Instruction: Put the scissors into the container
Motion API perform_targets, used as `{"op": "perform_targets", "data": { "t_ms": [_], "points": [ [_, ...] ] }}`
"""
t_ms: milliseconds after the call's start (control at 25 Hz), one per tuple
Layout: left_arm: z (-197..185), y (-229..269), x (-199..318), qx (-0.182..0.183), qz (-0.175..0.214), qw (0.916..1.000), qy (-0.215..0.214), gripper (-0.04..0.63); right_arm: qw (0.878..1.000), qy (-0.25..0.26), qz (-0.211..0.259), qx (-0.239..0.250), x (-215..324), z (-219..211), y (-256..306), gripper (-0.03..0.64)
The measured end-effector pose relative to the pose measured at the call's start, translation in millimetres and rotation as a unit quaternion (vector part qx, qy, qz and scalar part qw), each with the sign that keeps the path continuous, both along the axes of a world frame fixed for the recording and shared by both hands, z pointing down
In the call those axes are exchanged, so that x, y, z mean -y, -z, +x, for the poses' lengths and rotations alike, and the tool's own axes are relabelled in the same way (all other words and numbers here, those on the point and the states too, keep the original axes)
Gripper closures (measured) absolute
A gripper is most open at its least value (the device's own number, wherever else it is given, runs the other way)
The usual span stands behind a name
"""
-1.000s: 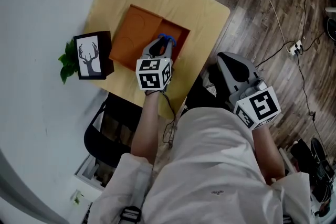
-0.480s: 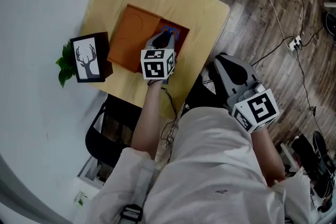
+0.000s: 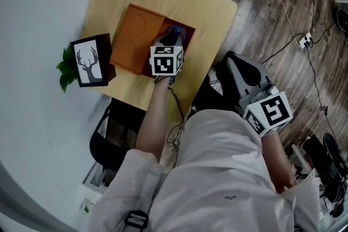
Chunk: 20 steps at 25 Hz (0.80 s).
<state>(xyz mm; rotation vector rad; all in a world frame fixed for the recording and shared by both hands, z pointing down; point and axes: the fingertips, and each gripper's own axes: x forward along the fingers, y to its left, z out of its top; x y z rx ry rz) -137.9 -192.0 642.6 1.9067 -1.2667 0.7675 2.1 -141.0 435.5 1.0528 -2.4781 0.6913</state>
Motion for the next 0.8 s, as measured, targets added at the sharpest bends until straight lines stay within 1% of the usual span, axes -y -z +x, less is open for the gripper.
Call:
{"op": "perform_targets", "data": {
  "t_ms": [240, 320, 800],
  "points": [
    [-3.2, -8.8, 2.6, 0.009, -0.008, 0.9998, 0.015, 0.514, 1.000, 0.003, -0.003, -0.003, -2.9, -2.4, -1.3, 0.618],
    [-2.4, -10.5, 1.9, 0.016, -0.007, 0.9998, 0.009, 0.514, 1.000, 0.002, -0.005, -0.004, -3.0, -1.9, -2.2, 0.618],
    [0.8, -17.6, -1.1, 0.033, -0.011, 0.9989, -0.030, 0.504, 1.000, -0.001, -0.005, -0.009, -2.1, -2.8, -2.1, 0.618]
  ]
}}
